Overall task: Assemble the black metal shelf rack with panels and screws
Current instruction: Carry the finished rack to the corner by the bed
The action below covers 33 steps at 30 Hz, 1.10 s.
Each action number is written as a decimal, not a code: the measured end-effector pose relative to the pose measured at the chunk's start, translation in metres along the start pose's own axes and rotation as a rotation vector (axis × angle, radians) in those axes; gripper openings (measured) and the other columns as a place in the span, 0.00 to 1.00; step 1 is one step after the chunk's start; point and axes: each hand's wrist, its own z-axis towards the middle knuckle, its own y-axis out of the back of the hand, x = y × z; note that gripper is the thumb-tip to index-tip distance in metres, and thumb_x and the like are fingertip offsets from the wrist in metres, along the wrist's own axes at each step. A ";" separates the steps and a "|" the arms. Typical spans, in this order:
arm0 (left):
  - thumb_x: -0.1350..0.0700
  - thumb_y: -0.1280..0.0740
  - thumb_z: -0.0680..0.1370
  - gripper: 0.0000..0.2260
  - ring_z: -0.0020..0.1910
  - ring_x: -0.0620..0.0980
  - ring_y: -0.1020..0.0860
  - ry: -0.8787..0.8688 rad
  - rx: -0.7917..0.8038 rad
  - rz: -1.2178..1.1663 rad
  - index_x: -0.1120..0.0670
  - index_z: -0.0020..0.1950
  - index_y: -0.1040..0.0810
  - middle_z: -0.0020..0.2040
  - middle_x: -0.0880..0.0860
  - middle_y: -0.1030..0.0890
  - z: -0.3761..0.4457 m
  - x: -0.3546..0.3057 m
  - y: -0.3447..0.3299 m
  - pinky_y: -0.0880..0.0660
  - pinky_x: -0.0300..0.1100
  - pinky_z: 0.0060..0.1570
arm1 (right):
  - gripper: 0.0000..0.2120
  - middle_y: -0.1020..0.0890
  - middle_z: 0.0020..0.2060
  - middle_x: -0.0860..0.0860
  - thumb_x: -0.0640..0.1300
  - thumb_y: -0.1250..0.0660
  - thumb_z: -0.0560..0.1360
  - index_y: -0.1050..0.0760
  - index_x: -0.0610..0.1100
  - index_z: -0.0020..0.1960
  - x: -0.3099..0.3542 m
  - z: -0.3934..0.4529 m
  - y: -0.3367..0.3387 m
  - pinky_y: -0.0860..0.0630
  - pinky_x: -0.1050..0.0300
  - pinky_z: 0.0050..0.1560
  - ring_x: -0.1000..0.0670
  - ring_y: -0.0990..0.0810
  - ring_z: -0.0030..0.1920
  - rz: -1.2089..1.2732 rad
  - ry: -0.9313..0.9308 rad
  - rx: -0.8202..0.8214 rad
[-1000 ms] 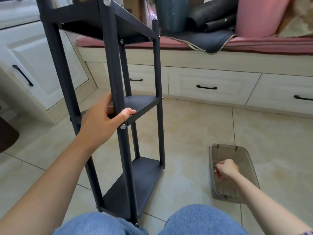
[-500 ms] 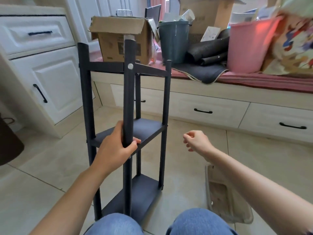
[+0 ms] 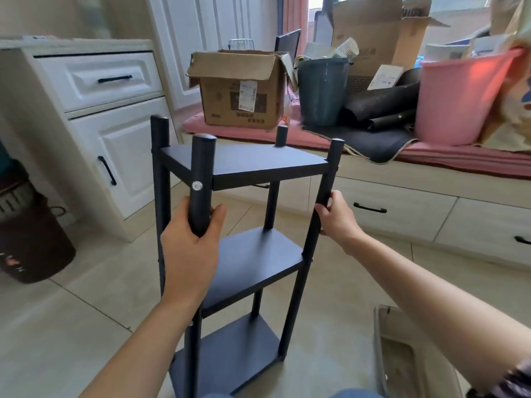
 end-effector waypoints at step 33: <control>0.55 0.27 0.77 0.11 0.31 0.35 0.21 0.629 0.348 0.103 0.49 0.34 0.21 0.31 0.41 0.18 0.127 0.080 -0.081 0.30 0.25 0.29 | 0.24 0.18 0.47 0.62 0.33 0.33 0.77 0.34 0.61 0.57 0.003 0.083 0.074 0.29 0.76 0.43 0.69 0.21 0.48 -0.155 -0.044 0.059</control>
